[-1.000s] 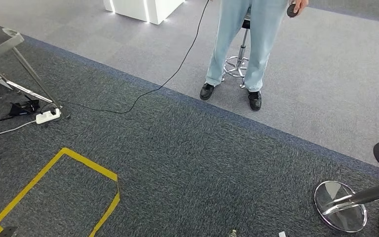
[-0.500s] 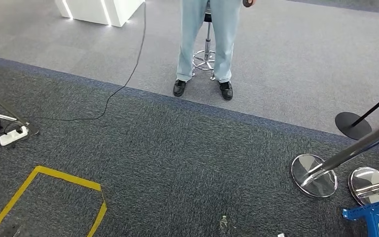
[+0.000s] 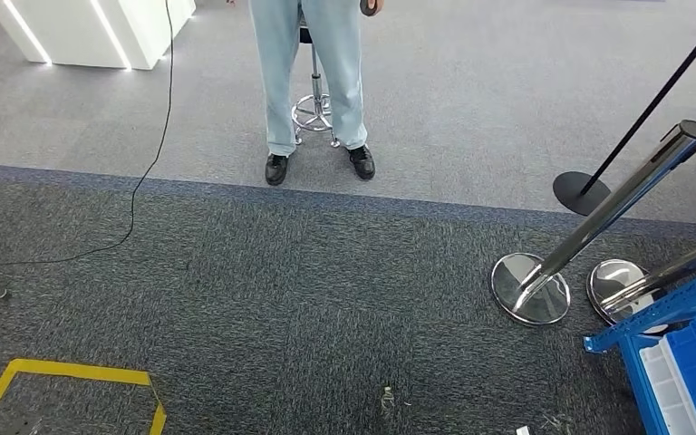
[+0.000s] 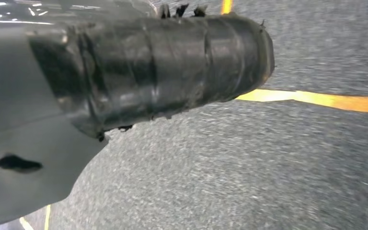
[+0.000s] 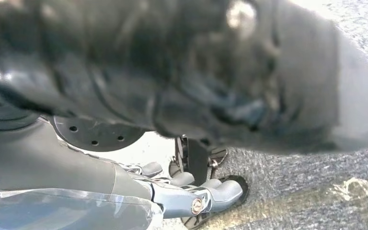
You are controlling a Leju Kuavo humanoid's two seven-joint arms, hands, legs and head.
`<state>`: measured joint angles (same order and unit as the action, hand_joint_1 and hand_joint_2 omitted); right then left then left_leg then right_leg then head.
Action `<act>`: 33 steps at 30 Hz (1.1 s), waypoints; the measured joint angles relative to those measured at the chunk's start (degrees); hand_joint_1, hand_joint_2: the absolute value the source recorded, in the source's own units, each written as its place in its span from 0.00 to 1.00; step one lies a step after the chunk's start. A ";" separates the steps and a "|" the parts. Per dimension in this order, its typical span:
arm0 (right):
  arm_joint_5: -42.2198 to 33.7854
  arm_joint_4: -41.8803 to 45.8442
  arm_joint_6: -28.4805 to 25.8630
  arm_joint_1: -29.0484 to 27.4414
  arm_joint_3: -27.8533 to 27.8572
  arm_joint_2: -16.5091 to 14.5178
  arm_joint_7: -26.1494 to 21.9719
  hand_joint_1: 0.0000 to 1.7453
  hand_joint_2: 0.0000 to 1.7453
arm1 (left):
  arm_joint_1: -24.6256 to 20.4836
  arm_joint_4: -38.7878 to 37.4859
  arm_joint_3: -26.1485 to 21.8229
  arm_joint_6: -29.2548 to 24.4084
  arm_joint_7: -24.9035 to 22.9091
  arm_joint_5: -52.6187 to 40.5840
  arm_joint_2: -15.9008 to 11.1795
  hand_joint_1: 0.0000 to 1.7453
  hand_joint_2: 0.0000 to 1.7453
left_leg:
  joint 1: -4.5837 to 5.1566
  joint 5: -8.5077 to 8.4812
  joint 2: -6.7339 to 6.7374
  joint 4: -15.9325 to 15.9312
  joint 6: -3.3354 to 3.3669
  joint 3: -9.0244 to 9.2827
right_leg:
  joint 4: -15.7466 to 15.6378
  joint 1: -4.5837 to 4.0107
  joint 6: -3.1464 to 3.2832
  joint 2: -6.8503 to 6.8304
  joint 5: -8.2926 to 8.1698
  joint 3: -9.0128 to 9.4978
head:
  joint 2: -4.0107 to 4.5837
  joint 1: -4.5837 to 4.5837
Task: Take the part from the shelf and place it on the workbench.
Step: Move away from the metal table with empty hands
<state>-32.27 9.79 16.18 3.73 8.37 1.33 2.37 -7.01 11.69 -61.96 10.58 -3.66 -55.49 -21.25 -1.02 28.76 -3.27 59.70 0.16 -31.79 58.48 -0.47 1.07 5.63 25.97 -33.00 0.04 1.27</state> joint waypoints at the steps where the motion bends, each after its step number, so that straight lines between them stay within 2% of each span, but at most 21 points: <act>1: -0.01 0.00 -0.02 -0.02 0.00 0.02 0.01 0.00 0.00 | -0.02 -0.01 0.00 -0.01 -0.07 0.01 -0.01 0.00 0.00 | 0.09 0.16 -0.36 -0.66 0.12 0.27 | 0.06 0.06 -0.32 0.65 -0.14 -0.32 | 0.00 0.00; 3: 0.08 -0.01 0.25 -0.28 -0.02 0.08 -0.01 0.00 0.00 | -0.13 -0.02 0.00 -0.05 -0.29 0.07 0.01 0.00 0.00 | 0.14 -0.11 0.74 -0.99 0.61 0.29 | -0.01 0.19 -1.03 1.68 -0.46 -0.81 | 0.00 0.01; 5: 0.39 -0.03 0.85 -0.58 -0.10 0.09 -0.19 0.00 0.00 | -0.31 -0.02 0.00 -0.17 -0.74 0.26 0.01 0.00 0.00 | 0.03 -0.53 1.97 -1.50 1.36 0.40 | 1.52 0.02 -1.55 0.01 0.70 -1.74 | 0.00 -0.18; 7: 0.95 -0.04 1.00 -0.52 -0.22 0.00 -0.77 0.00 0.00 | -0.22 -0.02 0.00 -0.57 -1.49 0.62 -0.01 0.00 0.00 | 0.17 -0.71 3.30 -1.79 1.84 0.44 | 7.51 -0.06 -1.92 -3.39 4.21 -4.47 | 0.00 -0.40; 9: 1.96 -0.04 0.24 -0.43 -0.49 -0.27 -1.66 0.00 0.00 | -0.06 -0.02 0.00 -1.33 -2.55 1.18 0.01 0.00 0.00 | 0.36 -0.67 4.81 -1.76 2.00 0.37 | 15.06 0.18 -2.18 -4.95 7.23 -7.81 | 0.00 -0.48; 10: 2.62 -0.04 -0.31 -0.48 -0.74 -0.46 -2.14 0.00 0.00 | -0.05 -0.02 0.00 -1.71 -3.11 1.43 0.05 0.00 0.00 | 0.39 -0.62 5.51 -1.74 2.02 0.37 | 16.88 0.30 -2.24 -5.23 7.47 -8.57 | 0.00 -0.50; 11: 3.35 -0.05 -0.89 -0.56 -1.08 -0.68 -2.73 0.00 0.00 | -0.09 -0.02 0.00 -2.04 -3.67 1.58 0.16 0.00 0.00 | 0.39 -0.56 6.14 -1.72 1.99 0.41 | 15.98 0.38 -2.24 -5.41 6.45 -8.04 | 0.00 -0.52; 12: 4.03 -0.05 -1.41 -0.62 -1.43 -0.88 -3.39 0.00 0.00 | -0.11 -0.02 0.00 -2.29 -4.18 1.61 0.31 0.00 0.00 | 0.38 -0.49 6.69 -1.70 1.92 0.49 | 13.20 0.43 -2.18 -5.75 4.76 -6.58 | 0.00 -0.52; 14: 5.53 -0.06 -2.25 -0.55 -2.29 -1.37 -5.25 0.00 0.00 | -0.12 -0.02 0.00 -2.86 -5.11 1.48 0.77 0.00 0.00 | 0.52 -0.22 7.84 -1.61 1.55 0.75 | 4.72 0.16 -1.77 -7.86 1.54 -2.26 | 0.00 -0.51; 16: 6.92 -0.05 -2.49 -0.38 -3.17 -1.88 -7.06 0.00 0.00 | -0.16 -0.03 0.00 -3.45 -5.73 1.29 1.29 0.00 0.00 | 0.77 0.03 8.89 -1.54 0.99 0.98 | 0.05 -0.26 -1.22 -9.14 0.51 -0.09 | 0.00 -0.46; 18: 7.89 -0.06 -2.28 -0.36 -3.94 -2.24 -8.05 0.00 0.00 | -0.28 -0.04 0.00 -3.87 -6.02 1.09 1.70 0.00 0.00 | 0.81 0.20 9.89 -1.61 0.46 1.27 | -0.28 -0.41 -0.75 -8.16 0.49 -0.15 | 0.00 -0.44; 19: 8.16 -0.07 -2.19 -0.42 -4.30 -2.47 -8.24 0.00 0.00 | -0.37 -0.04 0.00 -3.96 -6.04 0.91 1.87 0.00 0.00 | 0.67 0.47 9.73 -1.42 0.13 1.37 | -0.47 -0.34 -0.50 -7.61 0.36 0.02 | 0.00 -0.44; 21: 7.92 -0.07 -1.60 -0.39 -4.86 -2.89 -7.94 0.00 0.00 | -0.43 -0.05 0.00 -3.75 -5.76 0.56 2.13 0.00 0.00 | 0.38 2.36 7.46 1.15 -0.45 0.45 | -0.87 -0.02 0.14 -6.48 0.00 0.39 | 0.00 -0.20; 23: 6.67 -0.07 -0.29 -0.23 -5.03 -3.25 -6.92 0.00 0.00 | -0.20 -0.07 0.00 -3.17 -5.05 0.34 2.22 0.00 0.00 | 0.26 5.88 4.63 7.96 -0.76 -2.76 | -0.92 0.11 0.54 -5.29 -0.25 0.40 | 0.00 0.14; 24: 5.92 -0.07 0.37 -0.20 -5.04 -3.41 -6.41 0.00 0.00 | -0.08 -0.09 0.00 -2.86 -4.58 0.21 2.26 0.00 0.00 | 0.26 7.21 4.08 11.66 -0.86 -4.64 | -0.88 0.06 0.62 -4.59 -0.30 0.33 | 0.00 0.21; 25: 5.27 -0.07 0.82 -0.23 -5.05 -3.56 -6.07 0.00 0.00 | 0.00 -0.11 0.00 -2.54 -4.04 0.05 2.30 0.00 0.00 | 0.26 7.66 3.85 14.15 -0.92 -6.02 | -0.83 0.03 0.66 -3.90 -0.33 0.31 | 0.00 0.22; 26: 4.65 -0.07 1.03 -0.28 -5.06 -3.67 -5.90 0.00 0.00 | 0.03 -0.15 0.00 -2.25 -3.40 -0.19 2.34 0.00 0.00 | 0.26 6.81 3.75 14.40 -0.90 -6.43 | -0.74 0.00 0.66 -3.17 -0.32 0.31 | 0.00 0.22; 28: 3.12 -0.08 0.99 -0.33 -5.07 -3.79 -5.63 0.00 0.00 | 0.02 -0.19 0.01 -1.62 -1.94 -0.89 2.34 0.00 0.00 | 0.23 2.60 2.91 8.88 -0.70 -4.45 | -0.41 0.04 0.58 -1.62 -0.25 0.33 | 0.00 0.22; 30: 1.31 -0.09 0.37 -0.26 -5.05 -3.63 -5.15 0.00 0.00 | 0.00 -0.20 0.05 -0.92 -0.76 -1.82 2.26 0.00 0.00 | 0.12 -0.30 0.31 1.88 -0.41 -1.47 | 0.09 0.04 0.25 -0.14 -0.12 0.02 | 0.00 0.20; 32: -0.44 -0.09 -0.13 -0.28 -4.96 -3.12 -4.29 0.00 0.00 | 0.05 -0.20 0.44 -0.14 -0.02 -2.79 2.19 0.00 0.00 | 0.20 -0.49 -0.83 -0.44 -0.09 -0.48 | 0.31 0.13 -0.39 1.16 -0.26 -0.55 | 0.00 0.18; 33: -1.31 -0.09 0.10 -0.41 -4.84 -2.77 -3.75 0.00 0.00 | 0.04 -0.20 0.80 0.25 0.38 -3.28 2.14 0.00 0.00 | 0.26 -0.63 -0.23 -0.59 0.15 -0.48 | 0.28 0.21 -0.76 1.79 -0.44 -0.82 | 0.00 0.18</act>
<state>-33.58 9.70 16.28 3.31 3.54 -1.45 -1.38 -6.96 11.49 -61.17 10.83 -3.28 -58.77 -19.10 -0.76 28.12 -3.50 59.11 0.31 -32.27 58.76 -0.26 0.32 7.42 25.53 -33.82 0.04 1.44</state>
